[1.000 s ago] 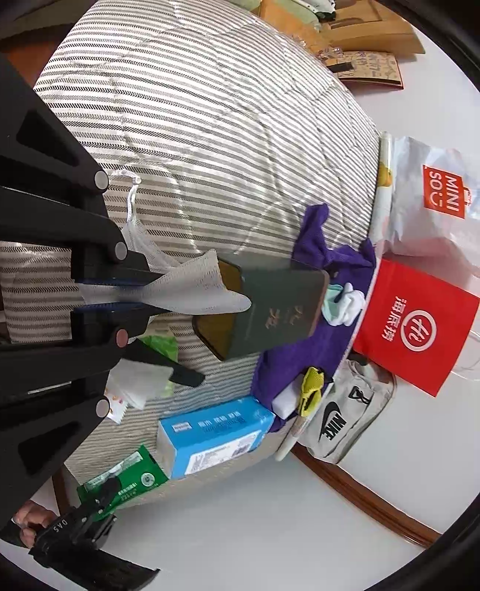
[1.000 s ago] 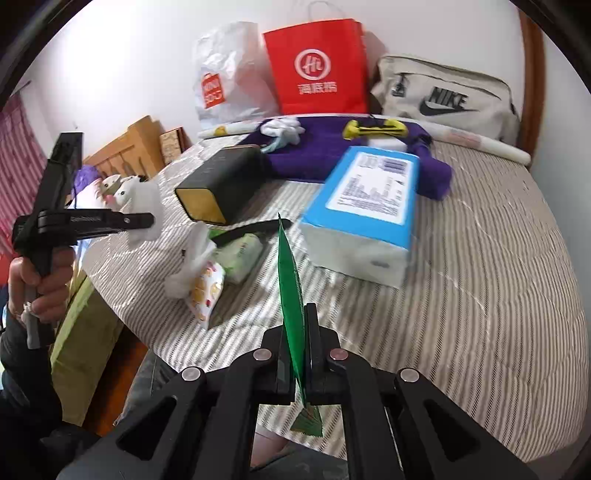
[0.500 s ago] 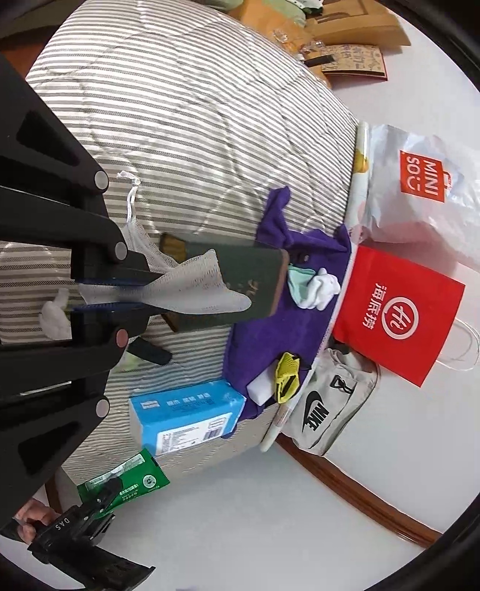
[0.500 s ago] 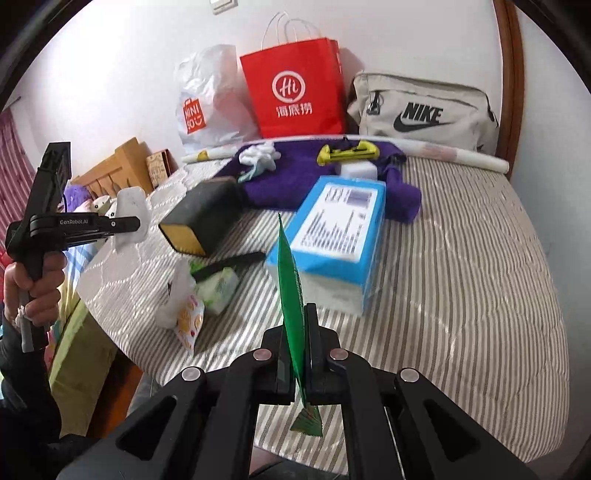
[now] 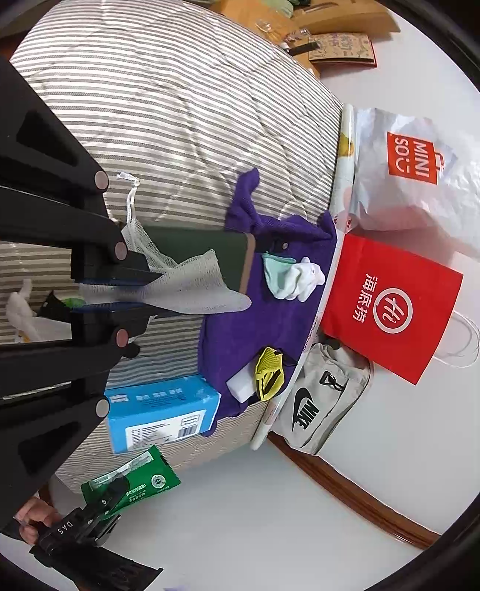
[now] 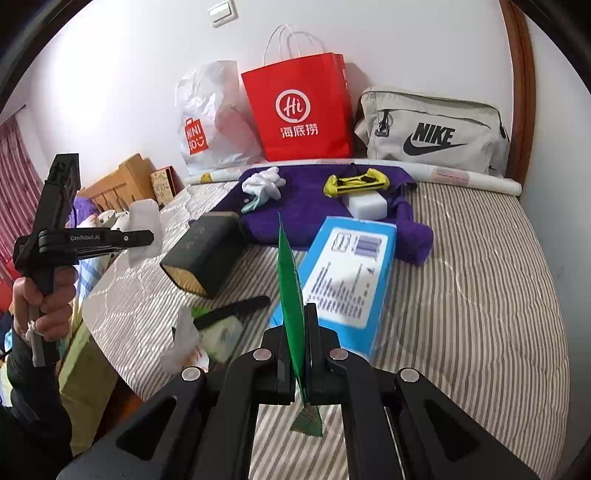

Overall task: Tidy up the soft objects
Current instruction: 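Carry the mesh bag and green packet with both tools over the purple towel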

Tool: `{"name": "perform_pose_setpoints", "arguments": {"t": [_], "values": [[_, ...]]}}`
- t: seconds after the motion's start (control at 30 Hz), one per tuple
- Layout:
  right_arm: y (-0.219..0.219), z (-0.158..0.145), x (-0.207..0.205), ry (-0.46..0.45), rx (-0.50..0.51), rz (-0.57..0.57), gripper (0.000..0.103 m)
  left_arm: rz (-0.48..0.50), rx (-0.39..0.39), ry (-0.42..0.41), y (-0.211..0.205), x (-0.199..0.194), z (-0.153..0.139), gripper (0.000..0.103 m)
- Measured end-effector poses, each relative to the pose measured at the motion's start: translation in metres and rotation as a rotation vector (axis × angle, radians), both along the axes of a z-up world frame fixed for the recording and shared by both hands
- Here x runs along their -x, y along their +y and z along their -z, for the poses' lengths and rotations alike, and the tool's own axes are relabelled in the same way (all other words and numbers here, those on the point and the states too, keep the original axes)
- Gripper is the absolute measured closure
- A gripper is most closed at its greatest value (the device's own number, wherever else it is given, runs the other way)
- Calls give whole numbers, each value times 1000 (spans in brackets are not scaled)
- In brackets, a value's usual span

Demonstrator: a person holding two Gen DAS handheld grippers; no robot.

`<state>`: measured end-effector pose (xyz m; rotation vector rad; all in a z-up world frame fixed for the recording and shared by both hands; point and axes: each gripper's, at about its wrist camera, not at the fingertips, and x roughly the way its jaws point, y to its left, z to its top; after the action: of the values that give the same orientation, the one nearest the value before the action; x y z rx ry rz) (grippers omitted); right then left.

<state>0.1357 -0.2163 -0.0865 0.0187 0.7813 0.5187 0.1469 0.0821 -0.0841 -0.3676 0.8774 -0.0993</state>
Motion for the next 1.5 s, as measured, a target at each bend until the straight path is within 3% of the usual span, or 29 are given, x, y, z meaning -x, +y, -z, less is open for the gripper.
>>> {"name": "perform_pose_setpoints", "arguments": {"t": [0.33,0.83,1.13,1.5], "values": [[10,-14,-43,-26,5,-3,100,5,-9,14,5,-42,-2,96],[42,-21,-147,-24,-27,-50,100,-29,6,59,21,-120,7,96],[68,10,-196,70,-10,-82,100,-25,18,89,24,-160,20,96],[82,29,-221,115,38,-123,100,-23,18,147,33,-191,45,96]]}}
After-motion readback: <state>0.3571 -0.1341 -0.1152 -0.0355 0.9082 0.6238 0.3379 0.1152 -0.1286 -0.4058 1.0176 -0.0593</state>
